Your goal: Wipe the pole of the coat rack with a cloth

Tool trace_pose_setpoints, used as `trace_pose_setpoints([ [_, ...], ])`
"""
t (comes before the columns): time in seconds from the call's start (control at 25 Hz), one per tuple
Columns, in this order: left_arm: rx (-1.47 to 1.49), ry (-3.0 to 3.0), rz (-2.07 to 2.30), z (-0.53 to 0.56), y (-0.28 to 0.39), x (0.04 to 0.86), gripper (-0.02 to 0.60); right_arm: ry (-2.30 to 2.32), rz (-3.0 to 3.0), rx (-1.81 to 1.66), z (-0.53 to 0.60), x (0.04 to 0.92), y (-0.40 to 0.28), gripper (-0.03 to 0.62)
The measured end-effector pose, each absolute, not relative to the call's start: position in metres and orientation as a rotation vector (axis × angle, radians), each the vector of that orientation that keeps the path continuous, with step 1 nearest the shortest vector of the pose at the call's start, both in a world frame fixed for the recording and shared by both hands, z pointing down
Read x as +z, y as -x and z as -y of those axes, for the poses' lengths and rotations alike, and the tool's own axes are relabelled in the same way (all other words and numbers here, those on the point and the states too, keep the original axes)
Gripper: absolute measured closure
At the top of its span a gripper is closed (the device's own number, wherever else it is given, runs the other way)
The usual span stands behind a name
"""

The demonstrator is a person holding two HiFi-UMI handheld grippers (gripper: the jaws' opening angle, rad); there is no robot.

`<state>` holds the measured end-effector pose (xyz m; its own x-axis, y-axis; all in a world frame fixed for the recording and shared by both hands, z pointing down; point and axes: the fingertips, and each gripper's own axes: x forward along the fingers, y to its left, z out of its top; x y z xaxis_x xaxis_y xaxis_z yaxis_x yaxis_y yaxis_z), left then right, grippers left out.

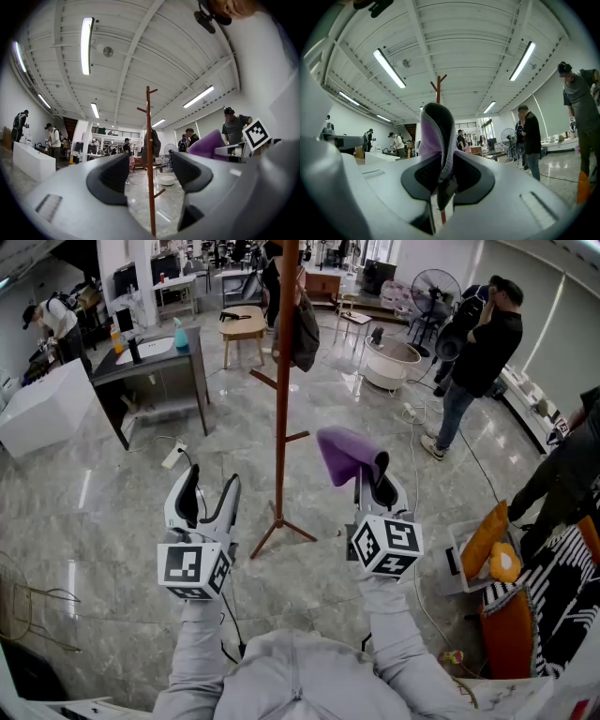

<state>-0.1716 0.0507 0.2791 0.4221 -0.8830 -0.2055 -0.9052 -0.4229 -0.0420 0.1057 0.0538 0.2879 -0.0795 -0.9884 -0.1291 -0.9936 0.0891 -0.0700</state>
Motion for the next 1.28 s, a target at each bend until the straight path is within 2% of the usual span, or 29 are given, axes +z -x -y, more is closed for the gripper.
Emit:
trace_pose_setpoints([
  [0.76,0.222,2.524,-1.606,-0.047,0.172,0.282,0.264,2.0,-2.209,0.034,-0.05,0.288,-0.104,0.543],
  [1.28,0.226,2.484,-1.632,-0.04,0.124,0.281,0.264,1.87,-2.253,0.081,-0.044,0.275,-0.145,0.542],
])
